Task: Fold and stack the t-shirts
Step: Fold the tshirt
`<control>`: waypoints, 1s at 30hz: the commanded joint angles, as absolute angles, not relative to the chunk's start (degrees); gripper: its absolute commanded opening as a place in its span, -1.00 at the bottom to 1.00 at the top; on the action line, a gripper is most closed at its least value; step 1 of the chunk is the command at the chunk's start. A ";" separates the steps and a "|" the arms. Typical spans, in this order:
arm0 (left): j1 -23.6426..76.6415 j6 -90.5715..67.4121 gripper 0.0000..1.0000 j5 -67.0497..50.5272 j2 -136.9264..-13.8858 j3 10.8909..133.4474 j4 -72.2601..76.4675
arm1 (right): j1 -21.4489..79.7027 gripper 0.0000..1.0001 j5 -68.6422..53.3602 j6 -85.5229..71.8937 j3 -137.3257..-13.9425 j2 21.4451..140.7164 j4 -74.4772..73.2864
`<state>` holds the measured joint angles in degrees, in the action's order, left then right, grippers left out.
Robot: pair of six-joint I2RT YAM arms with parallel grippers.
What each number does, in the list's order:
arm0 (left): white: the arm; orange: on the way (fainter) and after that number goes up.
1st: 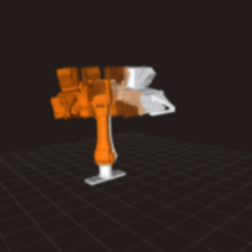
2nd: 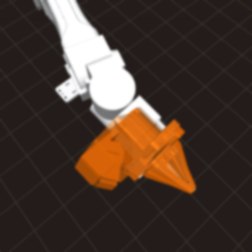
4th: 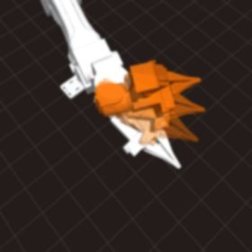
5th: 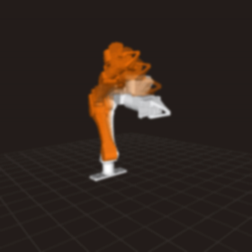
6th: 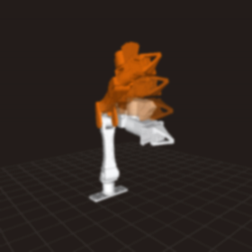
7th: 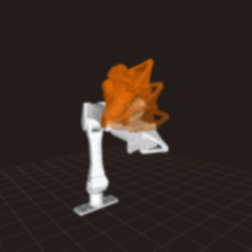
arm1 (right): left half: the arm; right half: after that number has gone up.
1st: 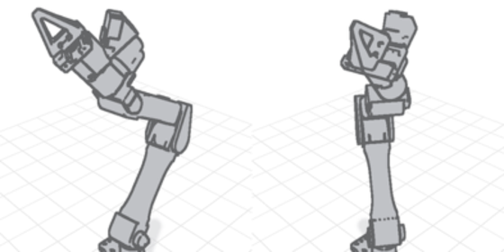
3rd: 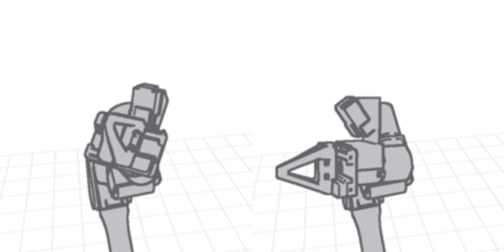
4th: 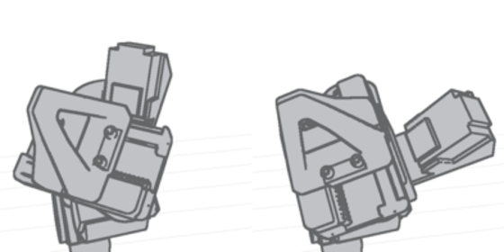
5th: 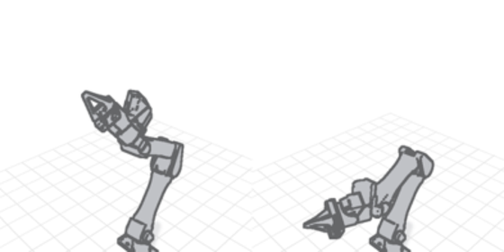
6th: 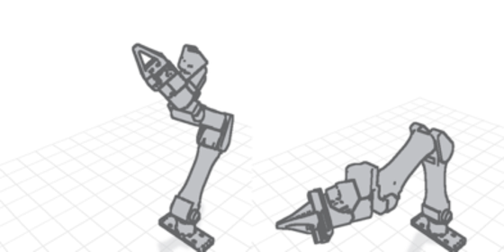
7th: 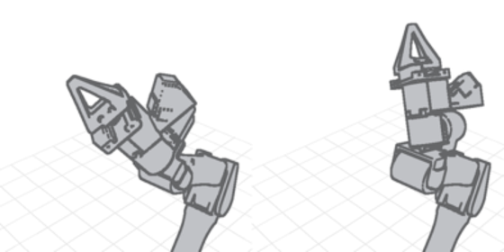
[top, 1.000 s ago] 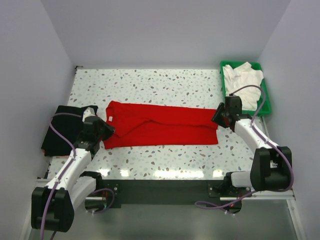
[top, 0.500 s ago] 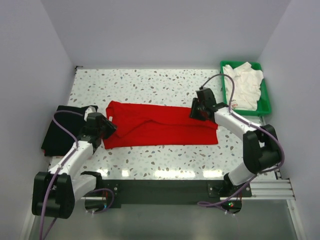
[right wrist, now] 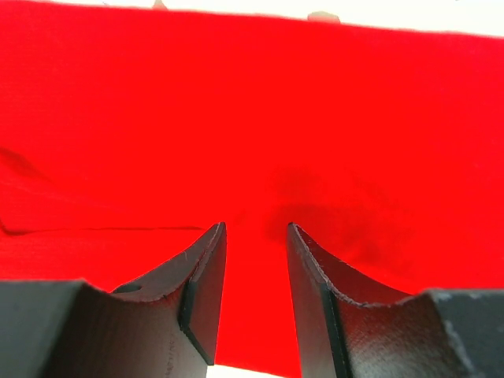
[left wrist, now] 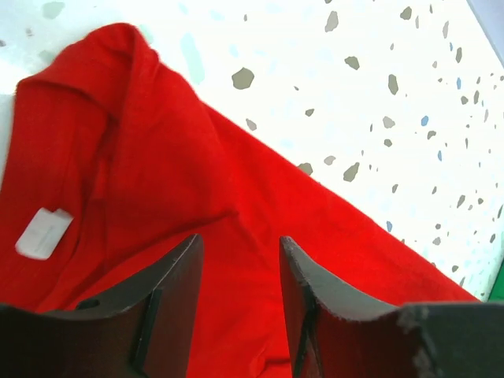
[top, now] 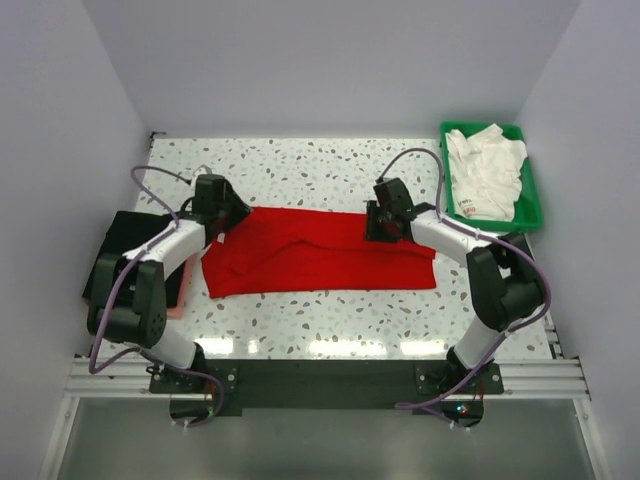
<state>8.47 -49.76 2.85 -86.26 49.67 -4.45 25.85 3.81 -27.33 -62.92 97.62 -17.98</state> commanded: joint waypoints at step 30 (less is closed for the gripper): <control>14.68 -53.88 -0.43 13.54 -101.08 64.60 -17.49 | 25.66 -0.21 3.34 -25.75 -59.94 95.27 -15.73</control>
<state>13.96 -52.12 11.60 -100.86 62.30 -16.58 25.82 3.44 -26.70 -60.38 97.60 -17.72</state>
